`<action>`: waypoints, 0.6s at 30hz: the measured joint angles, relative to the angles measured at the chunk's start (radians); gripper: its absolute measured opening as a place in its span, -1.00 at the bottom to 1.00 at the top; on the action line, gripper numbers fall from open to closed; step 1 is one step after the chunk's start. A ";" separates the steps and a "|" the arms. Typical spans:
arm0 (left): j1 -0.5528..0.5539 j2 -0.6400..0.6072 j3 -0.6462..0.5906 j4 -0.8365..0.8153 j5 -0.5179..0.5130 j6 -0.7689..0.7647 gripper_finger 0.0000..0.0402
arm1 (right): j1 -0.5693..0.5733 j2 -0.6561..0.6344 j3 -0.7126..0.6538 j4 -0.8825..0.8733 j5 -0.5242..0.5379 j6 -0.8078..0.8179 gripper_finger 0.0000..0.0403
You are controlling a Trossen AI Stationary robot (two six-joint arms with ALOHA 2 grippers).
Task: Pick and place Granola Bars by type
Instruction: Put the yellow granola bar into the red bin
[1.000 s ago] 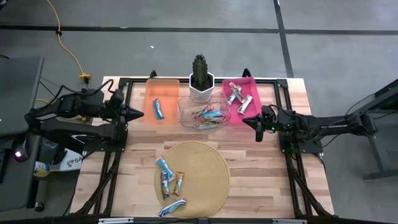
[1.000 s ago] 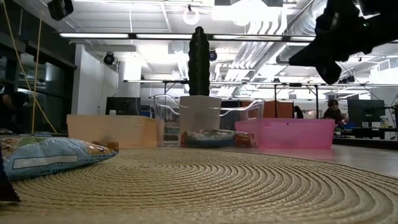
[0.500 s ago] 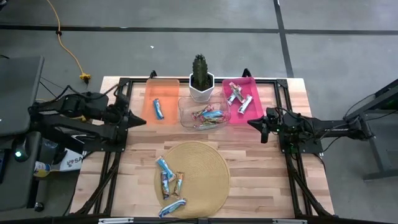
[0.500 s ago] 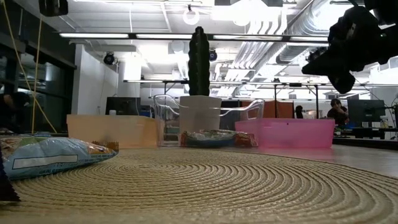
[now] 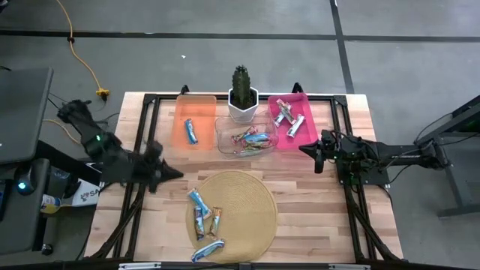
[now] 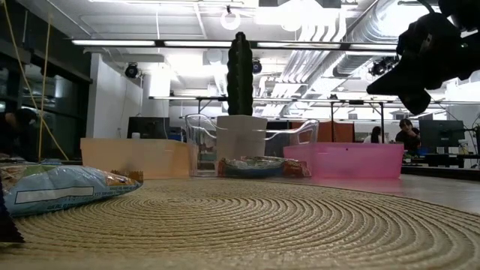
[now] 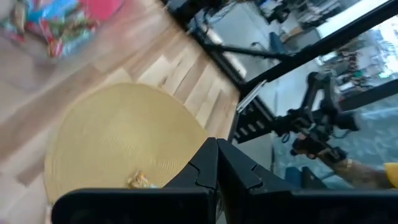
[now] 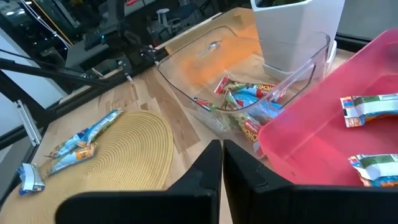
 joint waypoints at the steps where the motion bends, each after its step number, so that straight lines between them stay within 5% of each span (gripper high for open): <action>1: -0.038 0.028 0.000 0.001 -0.035 -0.036 -1.00 | 0.000 0.000 0.000 -0.004 0.000 0.000 -1.00; 9: -0.213 0.272 0.000 0.004 -0.183 -0.447 -1.00 | 0.000 0.001 0.000 -0.038 0.000 0.000 -1.00; 18: -0.220 0.475 0.000 -0.012 0.024 -0.804 -1.00 | 0.000 0.001 0.000 -0.037 0.000 0.000 -1.00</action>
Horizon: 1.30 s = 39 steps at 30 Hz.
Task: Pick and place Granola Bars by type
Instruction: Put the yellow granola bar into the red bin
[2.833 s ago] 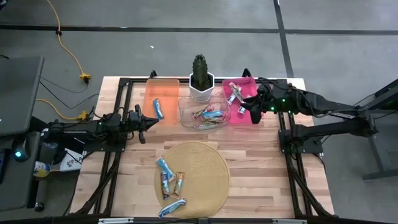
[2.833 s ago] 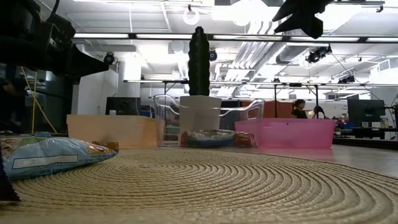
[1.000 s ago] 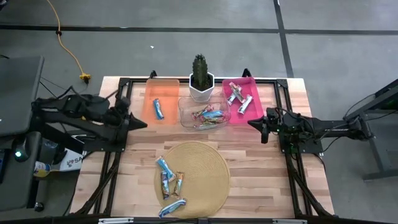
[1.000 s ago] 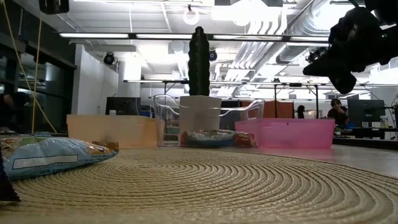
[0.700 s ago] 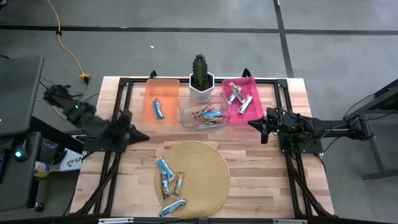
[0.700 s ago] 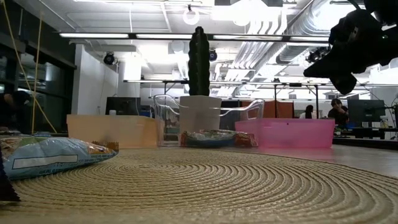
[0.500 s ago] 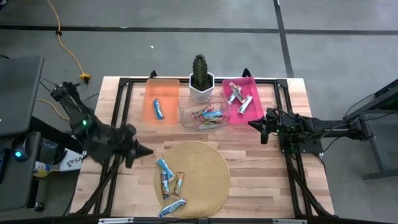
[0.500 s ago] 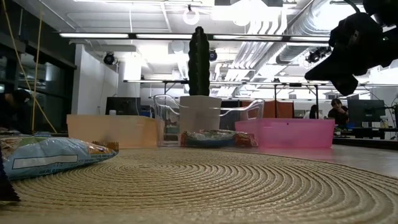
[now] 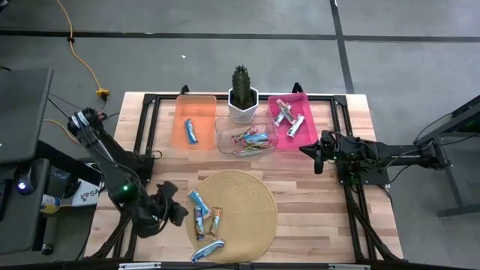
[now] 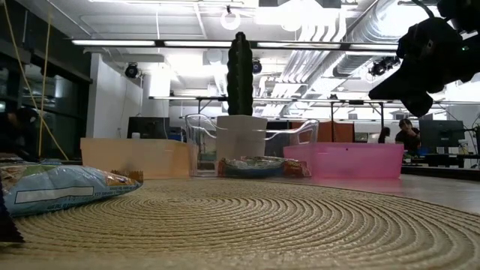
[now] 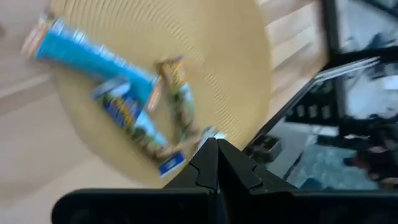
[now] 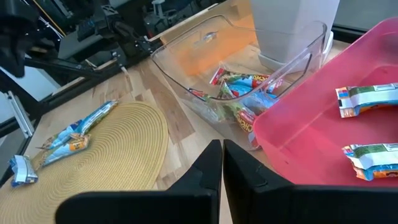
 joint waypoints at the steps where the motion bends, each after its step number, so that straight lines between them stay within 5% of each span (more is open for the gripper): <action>1: 0.000 0.009 0.000 -0.005 0.025 -0.005 -1.00 | 0.000 0.000 0.000 -0.001 0.000 0.000 -1.00; 7: 0.005 0.021 0.000 -0.011 0.074 0.243 -1.00 | 0.000 0.002 0.000 -0.023 0.006 -0.003 -1.00; 15: 0.117 0.019 0.000 -0.061 0.085 1.035 -1.00 | 0.000 0.003 0.000 -0.040 0.023 -0.001 -1.00; 27: 0.388 0.020 0.000 -0.195 0.520 1.830 -0.98 | 0.000 0.003 0.000 -0.043 0.023 0.004 -1.00; 31: 0.429 0.020 0.000 -0.176 0.532 2.025 -0.81 | 0.000 0.003 0.000 -0.043 0.023 0.004 -1.00; 39: 0.474 0.079 0.000 -0.131 0.520 2.154 -0.18 | 0.000 0.003 0.000 -0.043 0.023 0.004 -1.00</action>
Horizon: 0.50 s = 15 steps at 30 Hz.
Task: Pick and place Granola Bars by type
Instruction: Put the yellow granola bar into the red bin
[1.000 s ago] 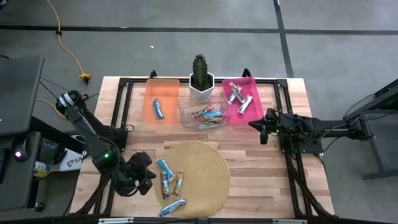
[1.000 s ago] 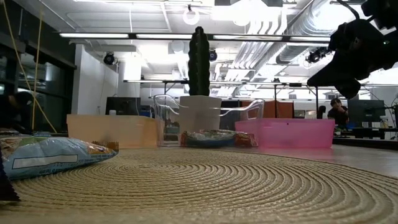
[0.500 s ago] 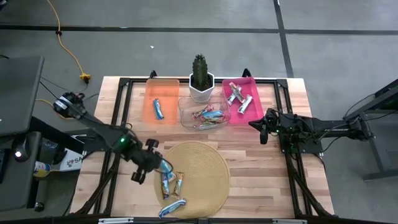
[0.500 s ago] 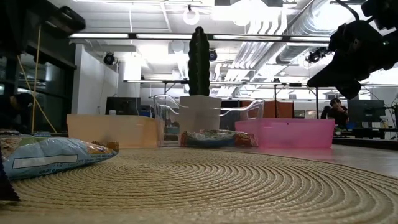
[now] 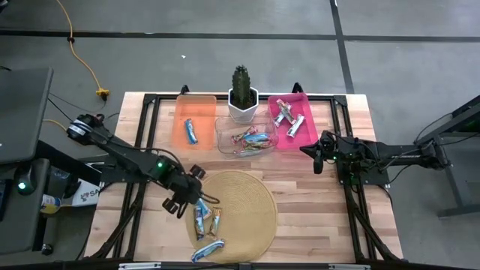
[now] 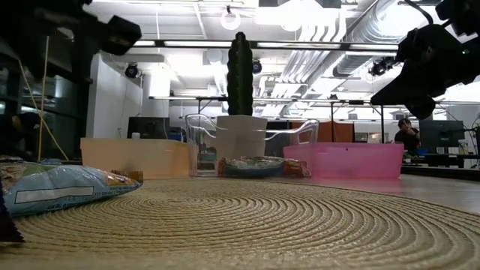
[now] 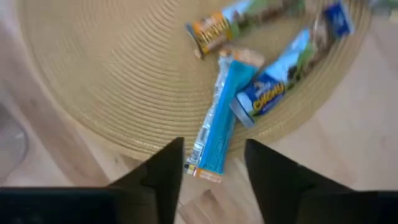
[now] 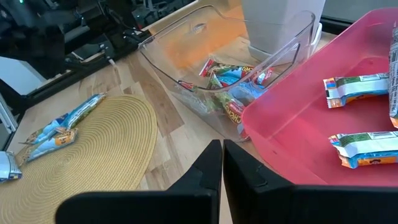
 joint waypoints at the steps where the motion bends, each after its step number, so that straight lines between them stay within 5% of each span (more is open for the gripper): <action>1: -0.002 0.018 0.000 0.000 -0.001 0.032 -0.11 | 0.000 0.000 0.000 0.000 0.000 0.000 -1.00; 6: -0.002 0.114 0.000 0.003 0.008 0.167 0.07 | 0.000 0.000 0.000 -0.004 -0.002 0.003 -1.00; 15: -0.002 0.233 -0.001 0.021 0.011 0.239 0.01 | 0.000 -0.010 0.000 -0.052 -0.057 0.048 -1.00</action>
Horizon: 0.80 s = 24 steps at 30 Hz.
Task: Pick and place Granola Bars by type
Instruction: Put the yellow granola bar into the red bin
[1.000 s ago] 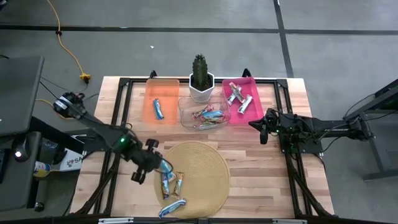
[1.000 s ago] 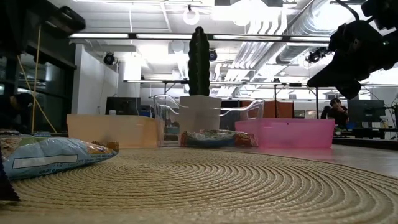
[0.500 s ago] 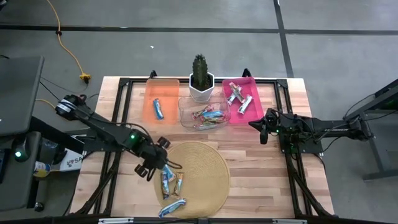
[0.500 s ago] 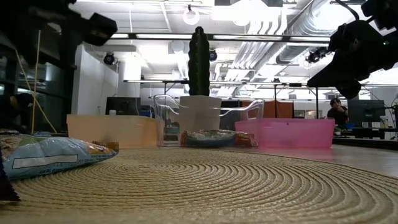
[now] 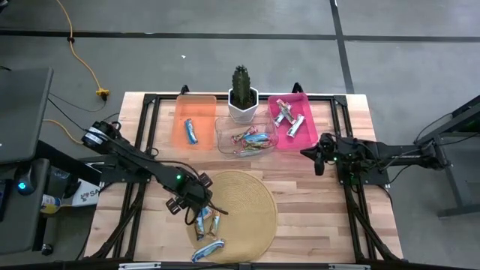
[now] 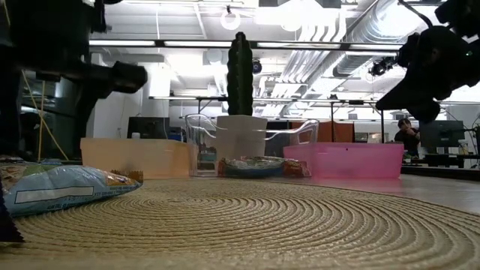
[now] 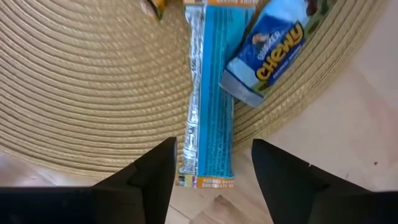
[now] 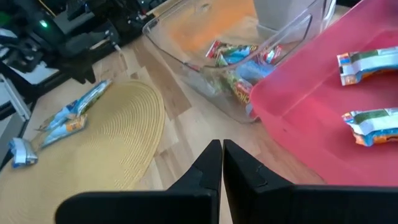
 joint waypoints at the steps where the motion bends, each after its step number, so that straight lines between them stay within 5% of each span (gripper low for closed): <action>1: 0.000 0.004 0.000 0.002 0.001 -0.001 0.00 | 0.000 -0.008 0.000 -0.001 0.000 0.000 -1.00; 15: 0.001 0.005 -0.039 0.036 -0.005 -0.047 -0.07 | 0.000 -0.285 0.001 -0.137 0.026 -0.022 -1.00; 24: 0.001 0.005 -0.082 0.096 -0.008 -0.019 -0.07 | 0.000 -0.295 0.003 -0.125 0.029 -0.045 -1.00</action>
